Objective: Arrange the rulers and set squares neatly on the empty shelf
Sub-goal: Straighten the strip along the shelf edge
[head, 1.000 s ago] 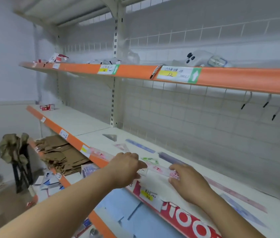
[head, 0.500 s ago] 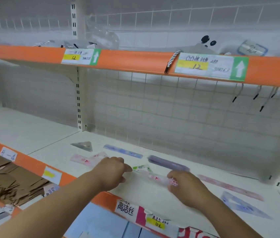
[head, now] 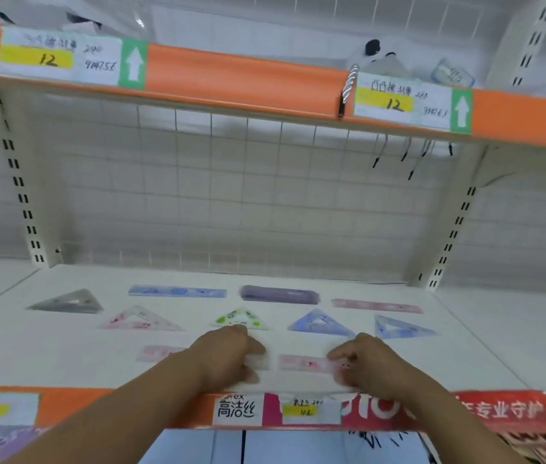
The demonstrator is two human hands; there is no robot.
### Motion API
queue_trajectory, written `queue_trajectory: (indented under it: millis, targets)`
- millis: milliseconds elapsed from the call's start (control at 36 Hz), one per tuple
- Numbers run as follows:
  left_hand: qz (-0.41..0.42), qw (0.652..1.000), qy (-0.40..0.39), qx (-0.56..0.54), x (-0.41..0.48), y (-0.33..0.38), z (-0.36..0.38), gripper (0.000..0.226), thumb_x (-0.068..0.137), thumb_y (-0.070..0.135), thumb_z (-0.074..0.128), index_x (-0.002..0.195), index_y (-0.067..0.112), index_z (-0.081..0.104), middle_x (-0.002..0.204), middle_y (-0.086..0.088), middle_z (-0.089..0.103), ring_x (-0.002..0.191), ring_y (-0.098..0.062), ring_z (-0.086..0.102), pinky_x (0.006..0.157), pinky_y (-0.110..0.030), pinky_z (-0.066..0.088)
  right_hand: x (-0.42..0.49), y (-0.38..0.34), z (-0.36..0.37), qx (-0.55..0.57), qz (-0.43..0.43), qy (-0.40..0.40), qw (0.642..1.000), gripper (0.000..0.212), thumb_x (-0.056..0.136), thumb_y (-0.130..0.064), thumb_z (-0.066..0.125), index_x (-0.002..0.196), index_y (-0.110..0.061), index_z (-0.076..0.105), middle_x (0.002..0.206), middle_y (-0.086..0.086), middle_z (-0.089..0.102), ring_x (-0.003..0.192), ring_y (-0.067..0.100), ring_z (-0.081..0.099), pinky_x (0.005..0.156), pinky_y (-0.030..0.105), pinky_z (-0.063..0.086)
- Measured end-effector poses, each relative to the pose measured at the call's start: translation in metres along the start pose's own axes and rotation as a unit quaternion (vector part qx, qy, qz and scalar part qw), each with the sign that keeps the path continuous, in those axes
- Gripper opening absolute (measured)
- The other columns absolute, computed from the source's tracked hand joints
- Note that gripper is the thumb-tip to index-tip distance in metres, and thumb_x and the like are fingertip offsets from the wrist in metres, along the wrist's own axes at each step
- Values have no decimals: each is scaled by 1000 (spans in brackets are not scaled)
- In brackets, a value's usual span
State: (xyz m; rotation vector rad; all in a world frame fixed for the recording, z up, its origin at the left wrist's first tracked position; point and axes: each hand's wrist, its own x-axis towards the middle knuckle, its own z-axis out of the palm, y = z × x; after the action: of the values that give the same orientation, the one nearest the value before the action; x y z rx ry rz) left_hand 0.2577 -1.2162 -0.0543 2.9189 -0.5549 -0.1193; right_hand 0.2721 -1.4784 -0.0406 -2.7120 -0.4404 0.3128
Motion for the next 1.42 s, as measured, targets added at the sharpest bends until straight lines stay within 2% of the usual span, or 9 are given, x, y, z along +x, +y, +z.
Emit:
queue_trajectory:
  millis: [111,222,333,472,694,806,1028,1167,1417]
  targets:
    - [17,1000,6,-11,3,1,4,25,89,33,61,108,16,66,93,1,40,96,-19,50,80,-23,39,4,9,2,20,9,-4,1000,34,82,-20,71,115,-27,69,119,-10,64,100,7,61,88,16,45]
    - [11,1000,10,-1,1,0,6,23,90,38,59,92,16,62,87,1,36,98,-22,50,84,-26,42,7,10,1,35,16,-5,999,39,83,-22,71,121,-28,65,117,-10,53,112,12,56,92,16,43]
    - [-23,1000,20,8,-6,-3,4,33,92,48,54,115,26,61,99,1,44,109,-20,48,94,-29,41,8,13,1,24,9,-2,1000,42,84,-27,71,125,-31,61,124,-3,45,121,16,48,100,22,41]
    - [-143,984,46,93,-24,-28,-10,27,91,33,53,113,18,55,114,-4,52,110,-22,51,92,-31,44,7,23,-5,21,-4,11,1000,30,90,-27,63,120,-32,61,116,-4,45,110,10,47,84,11,37]
    - [-326,935,-44,134,-68,-84,-17,41,96,35,39,133,18,41,136,-5,48,123,-22,49,102,-32,40,8,39,-17,5,6,-9,1000,17,83,-36,70,89,-40,55,110,-9,57,97,6,57,82,16,45]
    - [-338,932,-66,117,-73,-84,-19,38,99,38,36,131,15,38,134,-10,45,123,-25,47,100,-29,36,8,36,-15,-18,-10,-24,999,25,79,-39,73,91,-40,52,106,-8,50,91,6,51,74,15,40]
    - [-353,927,-70,106,-74,-75,-22,40,101,37,32,133,13,34,135,-12,41,124,-28,45,102,-32,35,14,34,-13,-38,-34,-27,998,15,88,-16,63,76,-25,59,89,-11,53,80,0,52,68,7,40]
    - [-364,923,-70,101,-74,-76,-22,39,101,38,34,131,14,36,132,-10,43,122,-27,46,101,-33,37,16,35,-12,-51,-37,-32,997,18,90,-26,61,99,-33,47,100,-10,44,88,5,46,72,12,35]
    - [-382,915,-84,99,-78,-78,-26,36,99,38,34,126,15,41,129,-8,47,117,-25,49,98,-33,39,18,31,-12,-90,-47,-54,993,13,92,-27,57,95,-31,45,115,-3,45,106,14,45,96,25,39]
